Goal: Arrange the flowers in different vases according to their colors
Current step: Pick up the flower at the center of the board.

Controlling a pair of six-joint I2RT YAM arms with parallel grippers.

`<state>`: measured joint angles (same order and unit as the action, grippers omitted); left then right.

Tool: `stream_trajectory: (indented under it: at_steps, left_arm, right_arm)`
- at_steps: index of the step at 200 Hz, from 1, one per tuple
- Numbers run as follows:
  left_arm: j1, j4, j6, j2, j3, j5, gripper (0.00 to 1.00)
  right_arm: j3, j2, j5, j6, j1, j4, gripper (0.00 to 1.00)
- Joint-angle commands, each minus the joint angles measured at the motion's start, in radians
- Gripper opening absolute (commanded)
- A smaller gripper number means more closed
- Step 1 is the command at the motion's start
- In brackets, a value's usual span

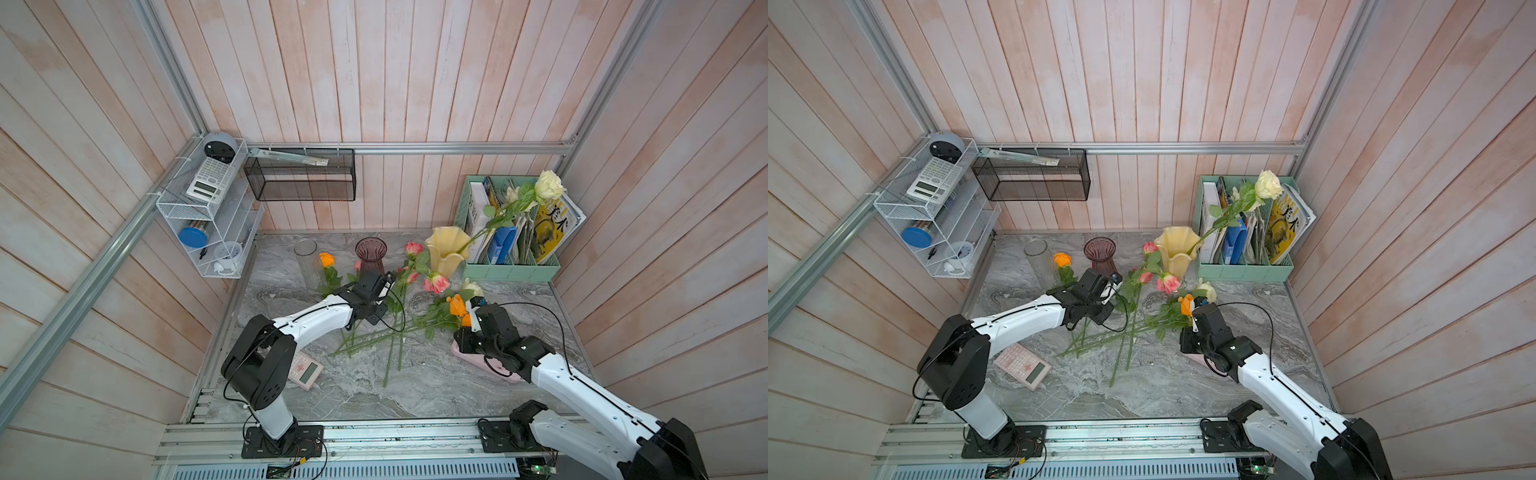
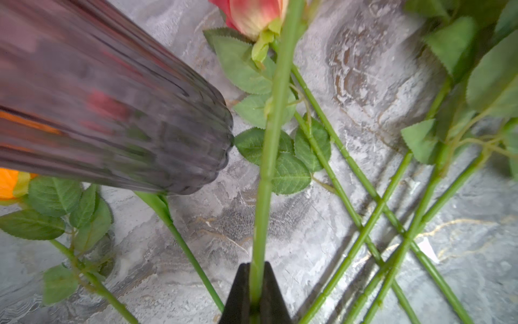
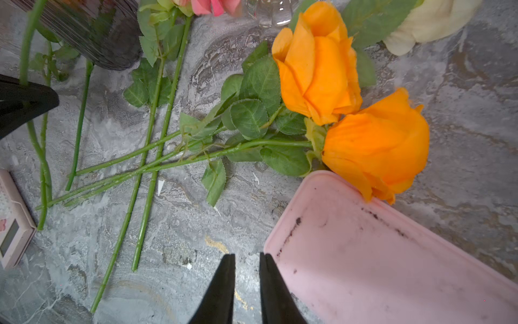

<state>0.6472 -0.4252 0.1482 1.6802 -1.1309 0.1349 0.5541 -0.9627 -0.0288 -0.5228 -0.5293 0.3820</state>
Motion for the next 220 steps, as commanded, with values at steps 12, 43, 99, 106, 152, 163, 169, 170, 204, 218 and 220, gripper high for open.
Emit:
stream_trajectory:
  at_steps: [12, 43, 99, 106, 152, 163, 169, 170, 204, 218, 220]
  left_arm:
    - [-0.006, 0.054, -0.022, -0.048, -0.005, 0.005, 0.03]
    - [-0.008, 0.040, -0.019, -0.097, -0.001, 0.007, 0.03]
    - [-0.008, 0.021, 0.014, -0.239, 0.016, -0.114, 0.03]
    - [-0.007, 0.004, 0.017, -0.243, 0.011, -0.118, 0.03]
    - [-0.007, -0.026, 0.031, -0.282, 0.024, -0.063, 0.03]
    - [-0.008, -0.040, 0.037, -0.297, 0.024, -0.038, 0.03]
    - [-0.011, -0.050, 0.039, -0.305, 0.020, -0.021, 0.03]
    - [-0.011, -0.053, 0.041, -0.306, 0.018, -0.017, 0.03]
    - [-0.018, -0.147, 0.049, -0.345, -0.015, 0.071, 0.03]
    - [-0.017, -0.188, 0.046, -0.357, -0.033, 0.100, 0.03]
    - [-0.018, -0.191, 0.047, -0.361, -0.033, 0.103, 0.03]
  right_arm:
    - [-0.014, 0.013, -0.005, 0.007, 0.004, -0.001, 0.23]
    - [-0.011, 0.013, -0.008, 0.005, 0.003, 0.001, 0.23]
    - [-0.017, 0.015, -0.006, 0.003, 0.003, -0.001, 0.23]
    - [-0.016, 0.016, -0.006, 0.003, 0.003, 0.000, 0.23]
    - [-0.016, 0.018, -0.009, -0.001, 0.003, 0.000, 0.23]
    - [-0.015, 0.018, -0.009, -0.002, 0.003, 0.001, 0.23]
    - [-0.015, 0.018, -0.009, -0.002, 0.002, 0.001, 0.23]
    - [-0.014, 0.018, -0.009, -0.002, 0.004, 0.001, 0.23]
    - [-0.013, 0.014, -0.012, -0.002, 0.003, -0.001, 0.24]
    - [-0.012, 0.012, -0.015, -0.003, 0.003, -0.005, 0.24]
    - [-0.013, 0.012, -0.015, -0.003, 0.002, -0.007, 0.24]
